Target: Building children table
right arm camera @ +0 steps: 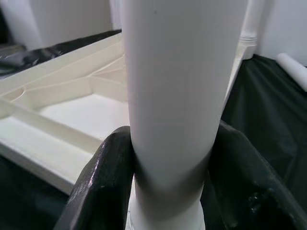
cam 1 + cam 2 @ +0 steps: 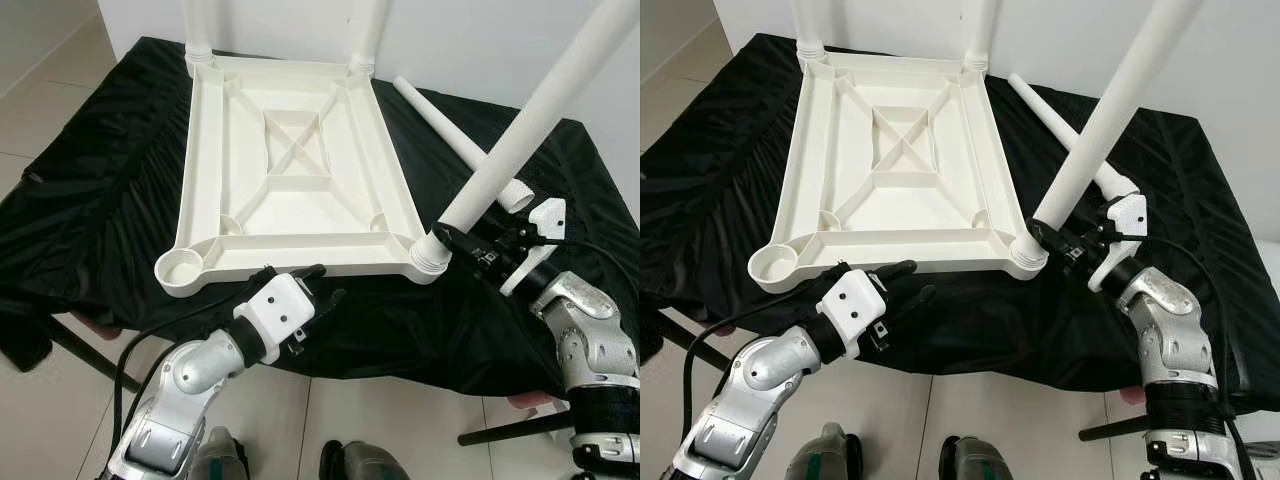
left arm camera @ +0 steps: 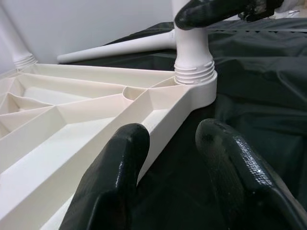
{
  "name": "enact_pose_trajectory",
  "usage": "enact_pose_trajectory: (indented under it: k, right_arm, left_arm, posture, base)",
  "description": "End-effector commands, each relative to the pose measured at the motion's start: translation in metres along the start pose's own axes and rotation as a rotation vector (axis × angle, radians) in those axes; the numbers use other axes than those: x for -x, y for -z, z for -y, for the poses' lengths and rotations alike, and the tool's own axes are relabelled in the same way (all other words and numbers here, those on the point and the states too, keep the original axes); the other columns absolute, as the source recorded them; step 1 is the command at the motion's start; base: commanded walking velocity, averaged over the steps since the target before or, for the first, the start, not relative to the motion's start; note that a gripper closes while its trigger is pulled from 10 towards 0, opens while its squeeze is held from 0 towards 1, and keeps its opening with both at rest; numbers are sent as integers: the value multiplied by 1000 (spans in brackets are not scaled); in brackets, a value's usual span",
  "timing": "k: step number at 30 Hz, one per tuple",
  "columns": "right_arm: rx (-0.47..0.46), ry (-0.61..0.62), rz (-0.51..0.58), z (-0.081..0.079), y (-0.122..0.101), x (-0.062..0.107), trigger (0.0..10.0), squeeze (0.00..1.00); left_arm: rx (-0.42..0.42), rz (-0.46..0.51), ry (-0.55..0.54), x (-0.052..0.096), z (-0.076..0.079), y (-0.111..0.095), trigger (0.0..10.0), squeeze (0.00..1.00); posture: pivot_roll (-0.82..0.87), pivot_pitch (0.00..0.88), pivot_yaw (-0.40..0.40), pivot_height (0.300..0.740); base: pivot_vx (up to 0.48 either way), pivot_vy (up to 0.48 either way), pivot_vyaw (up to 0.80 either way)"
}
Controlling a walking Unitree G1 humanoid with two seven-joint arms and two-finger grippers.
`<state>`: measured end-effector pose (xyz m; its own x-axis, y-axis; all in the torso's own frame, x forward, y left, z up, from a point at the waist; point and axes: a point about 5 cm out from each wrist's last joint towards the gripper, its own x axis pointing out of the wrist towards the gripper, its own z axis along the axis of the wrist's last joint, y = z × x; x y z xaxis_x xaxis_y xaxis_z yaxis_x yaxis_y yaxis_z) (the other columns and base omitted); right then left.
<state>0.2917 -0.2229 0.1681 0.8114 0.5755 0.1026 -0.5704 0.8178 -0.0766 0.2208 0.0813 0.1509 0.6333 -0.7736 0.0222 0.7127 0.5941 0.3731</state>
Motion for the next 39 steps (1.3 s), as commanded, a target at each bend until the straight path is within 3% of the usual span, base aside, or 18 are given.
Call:
enact_pose_trajectory:
  k: [1,11,14,20,23,39]
  right_arm:
    - [-26,45,55,-4,-5,-3,10000,0]
    - [-82,222,125,-31,-4,-12,10000,0]
    - [-88,334,126,-37,-2,-15,10000,0]
    - [-90,466,106,-41,2,-17,10000,0]
    - [-76,633,59,-41,8,-16,10000,0]
    - [-32,1069,-54,-36,24,-7,10000,0]
  left_arm:
    - [15,-5,-26,0,2,2,10000,0]
    - [18,-3,-28,-2,3,1,10000,0]
    - [17,-2,-31,-2,2,1,10000,0]
    - [15,-2,-32,-2,2,1,10000,0]
    - [15,-3,-33,-2,1,1,10000,0]
    - [14,-8,-31,-1,3,1,10000,0]
  posture:
    - [37,92,-83,740]
    - [35,88,-87,740]
    - [36,87,-87,740]
    - [39,86,-88,740]
    - [41,87,-86,740]
    - [57,78,-94,740]
  base:
    - [0,0,0]
    - [0,0,0]
    - [0,0,0]
    - [0,0,0]
    - [0,0,0]
    - [0,0,0]
